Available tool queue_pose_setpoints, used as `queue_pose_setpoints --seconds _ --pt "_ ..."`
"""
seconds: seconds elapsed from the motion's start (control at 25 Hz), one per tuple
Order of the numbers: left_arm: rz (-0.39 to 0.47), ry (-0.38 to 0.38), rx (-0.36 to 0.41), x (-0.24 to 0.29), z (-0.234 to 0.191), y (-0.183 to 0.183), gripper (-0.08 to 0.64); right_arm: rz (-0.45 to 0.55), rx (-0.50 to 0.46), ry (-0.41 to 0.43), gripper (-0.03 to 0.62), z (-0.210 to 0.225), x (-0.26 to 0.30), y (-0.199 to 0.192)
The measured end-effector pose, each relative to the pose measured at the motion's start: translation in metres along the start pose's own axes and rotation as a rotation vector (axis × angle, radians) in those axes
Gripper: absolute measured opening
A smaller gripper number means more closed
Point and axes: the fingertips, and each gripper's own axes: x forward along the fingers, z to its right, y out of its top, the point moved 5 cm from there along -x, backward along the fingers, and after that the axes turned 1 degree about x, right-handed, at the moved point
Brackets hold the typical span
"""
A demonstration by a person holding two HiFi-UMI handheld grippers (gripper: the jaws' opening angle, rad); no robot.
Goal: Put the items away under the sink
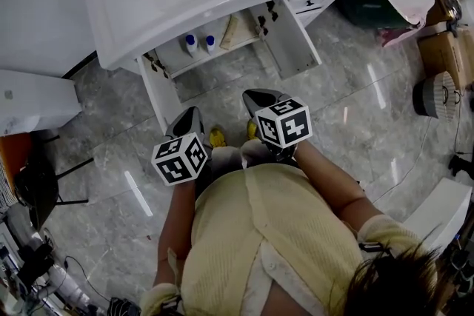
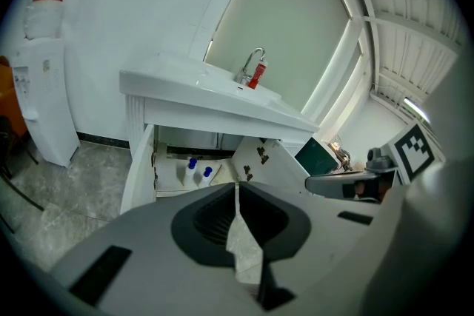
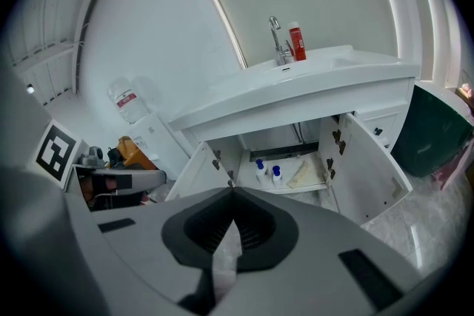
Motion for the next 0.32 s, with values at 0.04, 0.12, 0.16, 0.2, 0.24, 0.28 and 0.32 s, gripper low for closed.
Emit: queue_pose_setpoints --seconds 0.04,0.12,0.16,0.2,0.24,0.28,0.32 --pt "0.001 -0.001 -0.001 -0.0001 -0.0012 0.0004 0.052 0.002 0.002 0.0 0.026 -0.0004 0.0013 0.0003" --pt "0.005 0.001 -0.001 -0.0014 -0.0026 0.002 0.052 0.004 0.004 0.006 0.026 -0.002 0.0024 0.0007" --pt "0.006 0.002 0.001 -0.0021 -0.0022 0.0028 0.052 0.006 0.005 0.008 0.026 -0.0025 0.0016 0.0008" --pt "0.007 0.001 0.002 -0.0026 -0.001 0.0033 0.052 0.007 0.006 0.008 0.026 -0.0026 -0.0001 0.0008" --pt "0.006 0.0 0.005 -0.0028 0.0009 0.0038 0.052 0.009 0.006 0.007 0.026 -0.0023 -0.0022 0.0008" --pt "0.006 -0.002 0.008 -0.0029 0.003 0.0044 0.052 0.011 0.007 0.005 0.026 -0.0017 -0.0045 0.0008" --pt "0.005 -0.005 0.012 -0.003 0.0052 0.005 0.052 0.013 0.007 0.002 0.026 -0.001 -0.0069 0.001"
